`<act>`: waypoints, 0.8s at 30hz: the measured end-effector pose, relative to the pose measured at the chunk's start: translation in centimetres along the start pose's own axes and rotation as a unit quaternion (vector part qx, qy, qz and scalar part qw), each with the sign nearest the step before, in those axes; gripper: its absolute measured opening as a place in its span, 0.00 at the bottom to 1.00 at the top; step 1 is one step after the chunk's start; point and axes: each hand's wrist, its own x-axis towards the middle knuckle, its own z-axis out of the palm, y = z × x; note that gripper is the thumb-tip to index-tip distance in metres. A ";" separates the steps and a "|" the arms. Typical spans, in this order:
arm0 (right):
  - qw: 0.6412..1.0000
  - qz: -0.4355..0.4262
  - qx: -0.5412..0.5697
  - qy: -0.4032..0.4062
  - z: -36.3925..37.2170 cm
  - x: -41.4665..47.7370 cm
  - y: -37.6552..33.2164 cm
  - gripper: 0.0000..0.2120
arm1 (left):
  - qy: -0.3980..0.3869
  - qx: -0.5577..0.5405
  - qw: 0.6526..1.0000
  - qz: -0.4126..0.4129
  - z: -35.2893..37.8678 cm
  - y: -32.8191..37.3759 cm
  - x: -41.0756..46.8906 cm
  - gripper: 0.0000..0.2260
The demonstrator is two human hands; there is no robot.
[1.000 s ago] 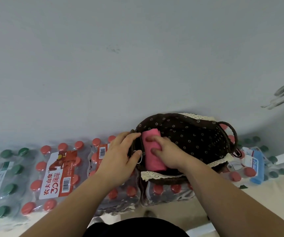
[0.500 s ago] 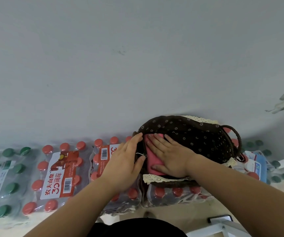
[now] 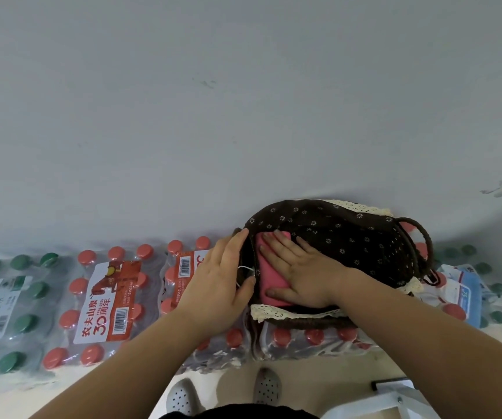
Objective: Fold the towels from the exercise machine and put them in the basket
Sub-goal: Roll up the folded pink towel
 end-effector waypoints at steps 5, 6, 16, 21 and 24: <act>0.987 0.041 0.143 0.060 -2.8 -0.9 -1.5 0.34 | 0.001 0.059 0.998 0.028 -1.5 -0.9 -0.6 0.38; 0.984 0.058 0.145 0.087 -3.5 -1.0 -2.0 0.32 | -0.002 0.062 0.998 0.025 -2.0 -1.3 -1.0 0.38; 0.941 0.072 0.101 0.315 -9.9 3.4 -18.8 0.29 | -0.013 0.171 0.979 -0.111 -9.2 -12.8 -10.2 0.34; 0.965 0.042 0.104 0.238 -7.4 9.3 -31.2 0.33 | 0.002 0.181 0.969 -0.167 -15.5 -21.5 -19.5 0.34; 0.975 0.038 0.122 0.180 -5.5 12.7 -37.9 0.33 | 0.001 0.194 0.961 -0.199 -18.8 -26.7 -25.1 0.32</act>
